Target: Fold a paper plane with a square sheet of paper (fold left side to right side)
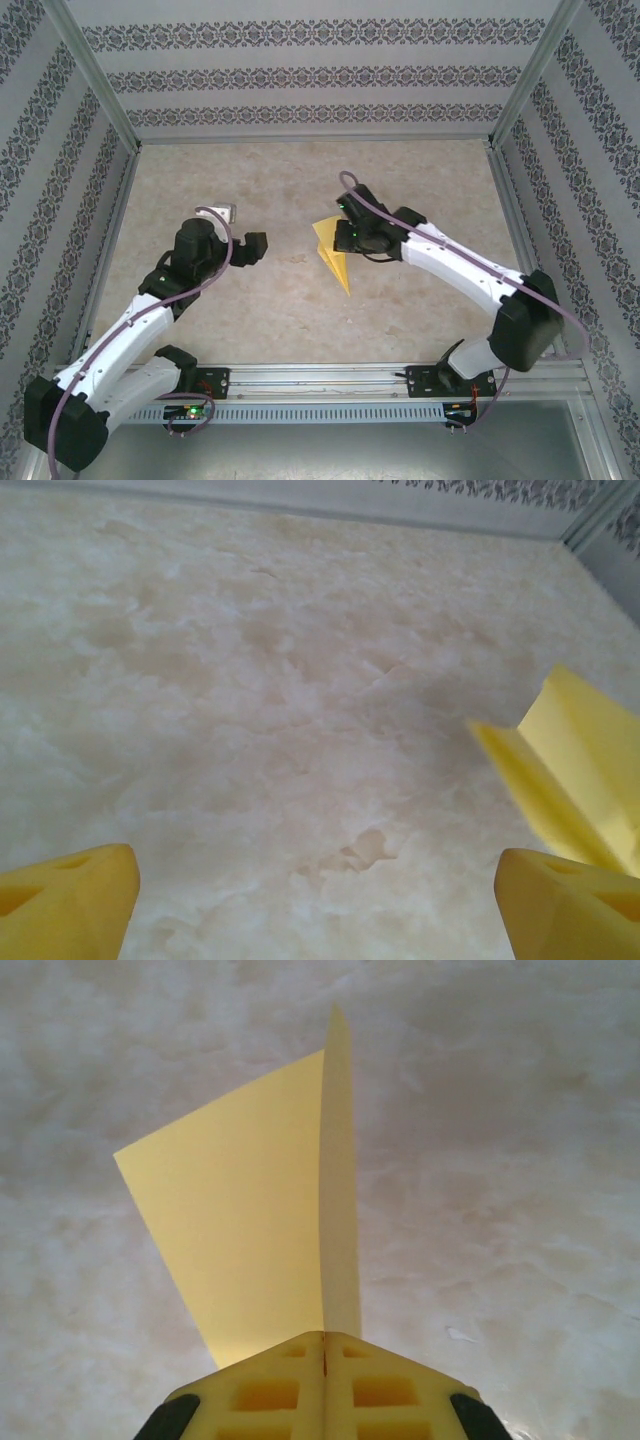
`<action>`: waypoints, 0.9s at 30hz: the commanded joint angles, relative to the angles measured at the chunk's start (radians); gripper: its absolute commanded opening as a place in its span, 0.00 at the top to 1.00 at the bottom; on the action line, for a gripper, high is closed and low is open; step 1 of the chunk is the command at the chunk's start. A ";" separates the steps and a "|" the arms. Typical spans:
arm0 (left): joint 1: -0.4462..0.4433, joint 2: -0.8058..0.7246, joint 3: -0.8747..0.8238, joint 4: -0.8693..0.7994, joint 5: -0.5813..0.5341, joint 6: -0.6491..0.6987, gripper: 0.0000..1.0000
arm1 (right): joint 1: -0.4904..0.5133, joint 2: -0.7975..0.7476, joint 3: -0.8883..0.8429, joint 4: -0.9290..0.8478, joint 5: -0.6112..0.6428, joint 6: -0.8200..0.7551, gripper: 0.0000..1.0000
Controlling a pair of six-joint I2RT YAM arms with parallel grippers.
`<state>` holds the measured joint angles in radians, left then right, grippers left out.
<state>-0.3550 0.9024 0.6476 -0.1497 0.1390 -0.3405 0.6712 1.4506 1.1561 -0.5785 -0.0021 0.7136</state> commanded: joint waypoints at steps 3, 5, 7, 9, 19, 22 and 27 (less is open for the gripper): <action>0.096 0.025 0.014 0.027 0.238 -0.201 0.08 | -0.140 -0.059 -0.197 0.427 -0.456 -0.020 1.00; 0.123 0.056 0.022 0.019 0.272 -0.228 0.09 | -0.175 -0.061 -0.251 0.514 -0.521 -0.003 1.00; 0.149 0.086 0.021 0.035 0.312 -0.260 0.10 | -0.203 -0.059 -0.311 0.622 -0.570 0.019 1.00; 0.160 0.105 0.013 0.069 0.342 -0.285 0.12 | -0.222 -0.050 -0.370 0.748 -0.600 0.058 1.00; 0.163 0.192 0.022 0.113 0.414 -0.296 0.40 | -0.208 0.145 -0.493 1.194 -0.622 0.162 1.00; 0.165 0.195 0.015 0.113 0.409 -0.289 0.44 | -0.180 0.225 -0.472 1.218 -0.615 0.158 1.00; 0.164 0.200 0.014 0.089 0.402 -0.278 0.46 | -0.147 0.339 -0.434 1.272 -0.606 0.190 1.00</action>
<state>-0.2008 1.0988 0.6476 -0.0757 0.5240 -0.6296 0.5102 1.7542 0.6853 0.5945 -0.5964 0.8814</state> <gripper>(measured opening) 0.539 0.043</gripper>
